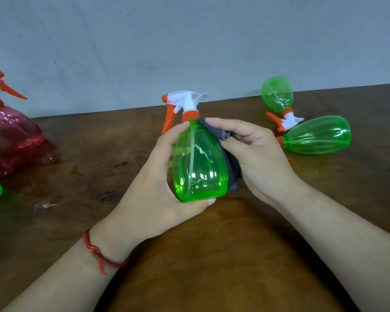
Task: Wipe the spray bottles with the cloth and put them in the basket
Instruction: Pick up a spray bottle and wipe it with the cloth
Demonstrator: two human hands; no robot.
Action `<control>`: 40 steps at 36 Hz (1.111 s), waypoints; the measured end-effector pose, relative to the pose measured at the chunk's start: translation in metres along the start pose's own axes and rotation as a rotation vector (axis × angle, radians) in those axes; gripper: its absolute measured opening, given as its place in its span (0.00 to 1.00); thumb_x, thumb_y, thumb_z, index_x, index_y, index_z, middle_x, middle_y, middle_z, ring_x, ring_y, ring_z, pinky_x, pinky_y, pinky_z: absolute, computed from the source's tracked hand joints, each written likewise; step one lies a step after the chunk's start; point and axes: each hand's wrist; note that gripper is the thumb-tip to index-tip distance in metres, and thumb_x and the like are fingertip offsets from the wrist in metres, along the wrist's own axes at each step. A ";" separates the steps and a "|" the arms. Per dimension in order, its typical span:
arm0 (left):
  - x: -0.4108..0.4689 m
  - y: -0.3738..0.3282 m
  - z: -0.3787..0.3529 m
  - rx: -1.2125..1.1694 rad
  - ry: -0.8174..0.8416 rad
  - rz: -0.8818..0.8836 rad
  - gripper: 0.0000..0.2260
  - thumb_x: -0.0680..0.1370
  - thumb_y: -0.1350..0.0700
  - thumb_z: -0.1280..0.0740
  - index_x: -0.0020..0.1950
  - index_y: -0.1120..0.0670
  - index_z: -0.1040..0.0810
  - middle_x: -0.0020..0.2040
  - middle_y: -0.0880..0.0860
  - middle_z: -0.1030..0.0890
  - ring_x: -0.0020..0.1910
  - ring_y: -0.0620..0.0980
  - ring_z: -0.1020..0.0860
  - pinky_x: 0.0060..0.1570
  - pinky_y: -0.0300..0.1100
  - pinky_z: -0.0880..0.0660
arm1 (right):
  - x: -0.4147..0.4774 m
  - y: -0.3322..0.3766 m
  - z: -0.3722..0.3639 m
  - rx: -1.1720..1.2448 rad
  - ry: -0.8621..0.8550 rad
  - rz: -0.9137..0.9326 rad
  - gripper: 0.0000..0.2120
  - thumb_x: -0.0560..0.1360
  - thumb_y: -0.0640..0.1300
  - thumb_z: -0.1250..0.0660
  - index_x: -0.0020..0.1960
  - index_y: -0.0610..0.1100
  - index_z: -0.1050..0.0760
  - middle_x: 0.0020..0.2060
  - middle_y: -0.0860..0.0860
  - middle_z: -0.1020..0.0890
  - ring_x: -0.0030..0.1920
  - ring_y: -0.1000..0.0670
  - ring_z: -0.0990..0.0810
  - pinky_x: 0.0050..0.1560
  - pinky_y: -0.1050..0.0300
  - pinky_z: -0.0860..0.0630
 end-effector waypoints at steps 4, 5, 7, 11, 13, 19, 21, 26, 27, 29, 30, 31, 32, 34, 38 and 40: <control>-0.002 0.004 0.000 -0.001 -0.012 -0.017 0.51 0.68 0.55 0.14 0.84 0.49 0.40 0.77 0.41 0.30 0.77 0.48 0.27 0.73 0.41 0.27 | -0.002 -0.001 0.000 -0.068 0.035 0.022 0.20 0.81 0.26 0.37 0.60 0.45 0.15 0.59 0.50 0.13 0.64 0.49 0.16 0.67 0.51 0.22; -0.001 0.004 -0.001 0.002 -0.032 -0.016 0.51 0.68 0.54 0.14 0.84 0.49 0.40 0.78 0.41 0.30 0.77 0.49 0.27 0.74 0.44 0.27 | -0.002 -0.001 0.000 -0.094 0.039 0.038 0.21 0.81 0.25 0.38 0.59 0.46 0.14 0.60 0.51 0.13 0.65 0.51 0.17 0.68 0.52 0.22; -0.001 0.006 -0.003 0.009 -0.090 -0.005 0.52 0.68 0.54 0.14 0.85 0.48 0.40 0.79 0.43 0.30 0.78 0.50 0.28 0.75 0.51 0.27 | -0.004 0.000 -0.001 -0.138 0.050 0.084 0.23 0.80 0.23 0.38 0.59 0.46 0.14 0.61 0.52 0.14 0.67 0.53 0.18 0.69 0.56 0.24; 0.003 0.016 -0.001 -0.001 -0.259 0.058 0.51 0.68 0.52 0.14 0.85 0.47 0.38 0.79 0.46 0.29 0.78 0.48 0.27 0.76 0.52 0.27 | -0.007 -0.002 -0.003 -0.313 0.098 0.191 0.21 0.79 0.23 0.37 0.61 0.41 0.14 0.64 0.50 0.15 0.68 0.53 0.19 0.71 0.54 0.24; 0.005 0.019 0.003 0.010 -0.339 0.110 0.50 0.68 0.50 0.14 0.84 0.46 0.38 0.77 0.42 0.28 0.76 0.44 0.27 0.75 0.47 0.26 | -0.011 -0.003 -0.005 -0.363 0.122 0.195 0.20 0.80 0.24 0.37 0.61 0.41 0.14 0.65 0.52 0.16 0.68 0.55 0.19 0.70 0.57 0.24; 0.009 0.017 0.009 -0.028 -0.412 0.177 0.47 0.70 0.52 0.16 0.83 0.48 0.37 0.69 0.32 0.28 0.68 0.28 0.27 0.63 0.24 0.29 | -0.016 -0.002 -0.008 -0.510 0.160 0.283 0.22 0.80 0.25 0.38 0.61 0.44 0.13 0.66 0.54 0.17 0.68 0.57 0.21 0.67 0.62 0.24; 0.008 0.016 0.009 -0.079 -0.398 0.188 0.47 0.69 0.49 0.16 0.83 0.46 0.37 0.68 0.33 0.25 0.68 0.34 0.23 0.64 0.31 0.25 | -0.016 -0.001 -0.009 -0.522 0.144 0.304 0.22 0.80 0.25 0.38 0.62 0.44 0.14 0.67 0.54 0.17 0.69 0.58 0.21 0.69 0.61 0.24; 0.003 0.005 0.002 -0.101 -0.296 0.152 0.47 0.69 0.53 0.15 0.82 0.44 0.36 0.73 0.42 0.24 0.71 0.43 0.22 0.70 0.47 0.22 | -0.012 -0.002 -0.010 -0.327 0.078 0.170 0.24 0.80 0.24 0.40 0.64 0.44 0.16 0.65 0.54 0.16 0.70 0.58 0.21 0.72 0.60 0.27; 0.001 0.002 0.001 -0.111 -0.271 0.140 0.47 0.69 0.54 0.14 0.82 0.44 0.36 0.74 0.42 0.24 0.71 0.44 0.22 0.71 0.49 0.22 | -0.011 -0.002 -0.010 -0.265 0.071 0.125 0.24 0.81 0.24 0.40 0.65 0.45 0.16 0.65 0.54 0.16 0.69 0.57 0.21 0.72 0.59 0.26; -0.001 -0.003 -0.001 -0.144 -0.223 0.113 0.48 0.69 0.54 0.14 0.83 0.44 0.36 0.75 0.41 0.25 0.72 0.46 0.22 0.71 0.51 0.23 | -0.009 -0.001 -0.011 -0.181 0.053 0.074 0.23 0.82 0.25 0.41 0.66 0.45 0.17 0.63 0.55 0.15 0.68 0.55 0.19 0.69 0.59 0.24; -0.002 -0.005 -0.001 -0.158 -0.197 0.096 0.48 0.69 0.53 0.14 0.83 0.45 0.36 0.75 0.39 0.25 0.73 0.46 0.23 0.72 0.50 0.24 | -0.009 -0.001 -0.011 -0.146 0.039 0.062 0.23 0.82 0.26 0.40 0.66 0.44 0.17 0.63 0.54 0.14 0.67 0.54 0.18 0.68 0.58 0.24; -0.002 -0.006 -0.001 -0.164 -0.166 0.075 0.49 0.69 0.52 0.14 0.84 0.46 0.37 0.76 0.39 0.26 0.74 0.46 0.24 0.73 0.49 0.25 | -0.008 0.000 -0.011 -0.103 0.026 0.051 0.22 0.82 0.26 0.40 0.66 0.45 0.17 0.62 0.53 0.14 0.66 0.53 0.17 0.67 0.57 0.22; -0.002 -0.008 0.000 -0.169 -0.128 0.054 0.50 0.69 0.51 0.15 0.84 0.47 0.38 0.77 0.40 0.27 0.76 0.47 0.25 0.74 0.49 0.25 | -0.008 0.001 -0.011 -0.053 0.015 0.034 0.22 0.82 0.27 0.40 0.65 0.45 0.17 0.61 0.52 0.14 0.65 0.51 0.17 0.66 0.54 0.21; -0.002 -0.009 0.002 -0.175 -0.055 0.030 0.50 0.69 0.50 0.16 0.85 0.47 0.40 0.80 0.44 0.29 0.78 0.50 0.27 0.75 0.52 0.27 | -0.007 0.003 -0.012 0.032 -0.005 -0.003 0.21 0.82 0.27 0.39 0.64 0.46 0.17 0.60 0.49 0.13 0.63 0.48 0.15 0.64 0.50 0.19; 0.000 -0.007 0.002 -0.049 -0.007 0.014 0.50 0.70 0.52 0.15 0.85 0.46 0.41 0.79 0.39 0.32 0.78 0.46 0.29 0.75 0.42 0.29 | -0.006 0.004 -0.009 0.016 -0.040 0.015 0.21 0.82 0.26 0.39 0.62 0.44 0.16 0.58 0.49 0.12 0.62 0.48 0.15 0.64 0.50 0.19; 0.000 -0.006 0.000 0.000 -0.023 -0.011 0.49 0.70 0.54 0.16 0.84 0.49 0.40 0.78 0.41 0.31 0.77 0.47 0.28 0.74 0.38 0.29 | -0.006 0.004 -0.008 -0.039 -0.035 0.042 0.21 0.81 0.25 0.39 0.61 0.44 0.15 0.58 0.50 0.12 0.61 0.49 0.15 0.61 0.55 0.19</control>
Point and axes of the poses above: each hand's wrist, its own x-axis towards the middle knuckle, its own z-axis out of the back of the hand, y = z × x
